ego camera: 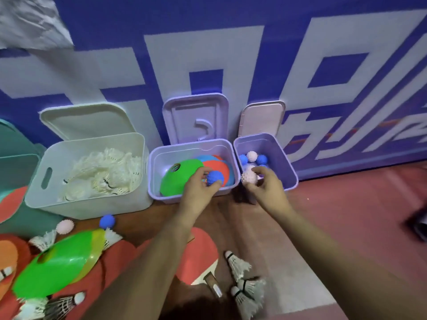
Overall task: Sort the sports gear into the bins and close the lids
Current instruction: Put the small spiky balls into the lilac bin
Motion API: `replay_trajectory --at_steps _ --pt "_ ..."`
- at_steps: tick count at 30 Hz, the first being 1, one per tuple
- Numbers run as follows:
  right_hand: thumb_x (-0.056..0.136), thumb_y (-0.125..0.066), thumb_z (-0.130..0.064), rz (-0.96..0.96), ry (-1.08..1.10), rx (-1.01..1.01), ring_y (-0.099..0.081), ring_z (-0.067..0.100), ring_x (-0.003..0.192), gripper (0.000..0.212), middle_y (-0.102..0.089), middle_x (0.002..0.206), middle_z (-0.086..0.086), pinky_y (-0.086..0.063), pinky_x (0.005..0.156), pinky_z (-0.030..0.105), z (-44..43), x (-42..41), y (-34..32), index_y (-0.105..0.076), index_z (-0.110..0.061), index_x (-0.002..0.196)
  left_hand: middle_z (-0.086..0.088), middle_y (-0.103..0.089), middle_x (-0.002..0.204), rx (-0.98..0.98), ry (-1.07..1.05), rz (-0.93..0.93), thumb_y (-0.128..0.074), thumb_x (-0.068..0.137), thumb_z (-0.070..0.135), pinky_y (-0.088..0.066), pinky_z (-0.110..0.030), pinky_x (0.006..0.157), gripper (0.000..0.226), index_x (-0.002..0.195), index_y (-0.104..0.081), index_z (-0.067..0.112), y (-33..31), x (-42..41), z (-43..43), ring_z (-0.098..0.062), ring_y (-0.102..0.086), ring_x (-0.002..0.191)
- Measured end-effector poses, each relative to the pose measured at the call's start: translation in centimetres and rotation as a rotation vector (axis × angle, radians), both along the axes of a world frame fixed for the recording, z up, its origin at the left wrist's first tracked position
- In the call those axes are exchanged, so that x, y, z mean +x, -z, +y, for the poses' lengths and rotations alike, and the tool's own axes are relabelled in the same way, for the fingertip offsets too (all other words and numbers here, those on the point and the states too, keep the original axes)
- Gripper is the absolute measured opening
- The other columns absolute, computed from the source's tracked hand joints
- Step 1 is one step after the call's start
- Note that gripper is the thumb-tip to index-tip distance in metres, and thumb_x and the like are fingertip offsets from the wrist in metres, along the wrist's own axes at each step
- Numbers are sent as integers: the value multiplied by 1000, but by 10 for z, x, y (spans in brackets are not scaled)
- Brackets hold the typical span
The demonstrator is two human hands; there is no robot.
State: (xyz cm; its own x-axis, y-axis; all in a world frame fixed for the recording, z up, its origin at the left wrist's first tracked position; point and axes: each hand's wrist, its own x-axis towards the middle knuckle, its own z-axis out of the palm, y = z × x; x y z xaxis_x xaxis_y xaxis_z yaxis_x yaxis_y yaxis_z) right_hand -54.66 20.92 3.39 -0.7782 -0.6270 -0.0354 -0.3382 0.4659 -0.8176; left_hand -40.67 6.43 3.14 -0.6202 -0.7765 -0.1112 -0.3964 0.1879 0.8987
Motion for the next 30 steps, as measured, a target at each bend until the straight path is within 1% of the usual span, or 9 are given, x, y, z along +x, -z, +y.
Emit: replay_trajectory --at_steps 2,5,10,14,17,21,25,27,30 --pt "79 -74 -19 36 67 51 -62 23 85 35 -61 105 9 -49 81 33 16 -30 4 -63 -12 112 4 -64 88 18 87 -10 -79 73 11 -47 -13 71 34 98 -60 23 1 -38 16 -12 -60 75" --pt "78 -70 -20 43 116 120 -62 26 85 30 -64 99 11 -51 78 39 26 -62 17 -64 -11 106 1 -68 90 0 164 -70 -79 66 22 -53 -32 78 33 92 -58 28 13 -82 32 -20 -64 81" --pt "76 -63 -16 75 142 229 -60 33 88 23 -63 92 13 -46 72 35 24 -89 33 -63 -8 97 -3 -67 105 -67 224 -194 -78 71 18 -47 -31 82 41 109 -62 16 36 -130 39 -24 -62 93" --pt "81 -61 -12 15 107 227 -57 32 109 40 -64 116 13 -42 85 32 25 -90 36 -60 -6 121 -1 -60 103 -65 232 -191 -73 78 10 -46 -21 81 42 118 -62 14 44 -132 35 -19 -60 89" --pt "85 -60 -11 -22 103 165 -55 28 116 43 -58 125 13 -41 96 32 31 -74 30 -57 -5 127 -1 -64 92 -68 202 -160 -67 83 7 -42 -6 68 24 106 -66 12 43 -106 29 -14 -60 76" --pt "83 -62 -9 12 26 70 -59 30 99 21 -62 104 14 -48 87 41 27 -29 23 -64 -2 102 -1 -62 80 -15 133 -181 -62 85 2 -47 -18 70 16 98 -66 10 44 -33 20 -6 -58 66" --pt "80 -64 -7 5 -85 27 -58 26 88 9 -60 86 6 -49 80 42 11 22 25 -64 -4 89 4 -65 78 -27 -51 -253 -58 83 1 -46 -19 67 18 88 -66 17 49 55 21 6 -55 58" --pt "81 -64 -10 -19 -148 65 -59 26 87 11 -60 88 7 -50 79 42 8 47 36 -63 -6 92 7 -62 73 21 -129 -313 -60 82 1 -44 -16 64 17 86 -65 17 52 97 26 4 -58 60" --pt "84 -65 -14 -56 -195 191 -60 33 86 14 -64 87 13 -48 77 41 12 77 63 -61 -4 93 1 -66 80 66 -165 -402 -67 81 3 -38 -18 64 11 91 -67 10 67 142 36 -16 -65 80"
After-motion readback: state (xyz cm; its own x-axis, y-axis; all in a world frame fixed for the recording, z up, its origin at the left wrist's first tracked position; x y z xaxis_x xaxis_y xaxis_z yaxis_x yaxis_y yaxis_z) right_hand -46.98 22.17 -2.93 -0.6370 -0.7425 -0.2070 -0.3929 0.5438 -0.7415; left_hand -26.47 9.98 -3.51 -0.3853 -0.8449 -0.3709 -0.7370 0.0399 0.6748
